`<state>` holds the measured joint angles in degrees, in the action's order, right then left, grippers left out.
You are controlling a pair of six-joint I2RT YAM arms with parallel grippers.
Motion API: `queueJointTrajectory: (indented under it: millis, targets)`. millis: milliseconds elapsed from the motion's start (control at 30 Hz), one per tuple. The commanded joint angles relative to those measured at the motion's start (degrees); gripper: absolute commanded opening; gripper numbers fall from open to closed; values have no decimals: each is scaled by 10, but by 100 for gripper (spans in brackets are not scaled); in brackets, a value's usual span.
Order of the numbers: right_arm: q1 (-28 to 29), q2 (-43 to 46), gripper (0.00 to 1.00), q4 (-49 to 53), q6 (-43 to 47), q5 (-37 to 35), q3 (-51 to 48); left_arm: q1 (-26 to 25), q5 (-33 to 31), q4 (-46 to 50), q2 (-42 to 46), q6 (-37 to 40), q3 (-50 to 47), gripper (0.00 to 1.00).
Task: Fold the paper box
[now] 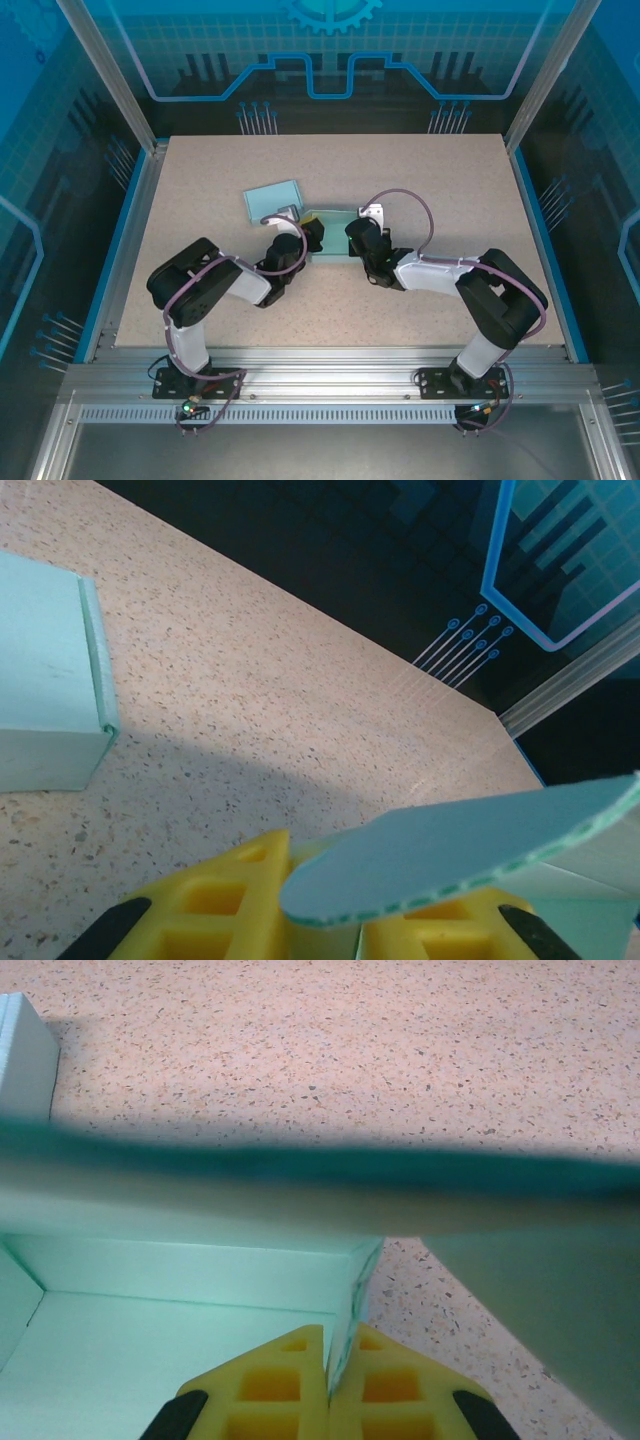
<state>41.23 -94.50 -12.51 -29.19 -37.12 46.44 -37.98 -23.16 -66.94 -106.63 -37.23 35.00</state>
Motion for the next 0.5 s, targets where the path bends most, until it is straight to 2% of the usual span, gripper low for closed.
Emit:
queueJointTrajectory:
  millis: [0,467]
  targets:
    - [60,-32,0,19,7,166,-10,-58,184,50,-41,-34,-25,23]
    - [61,-27,0,15,7,162,-28,-51,171,68,-39,-21,-55,23]
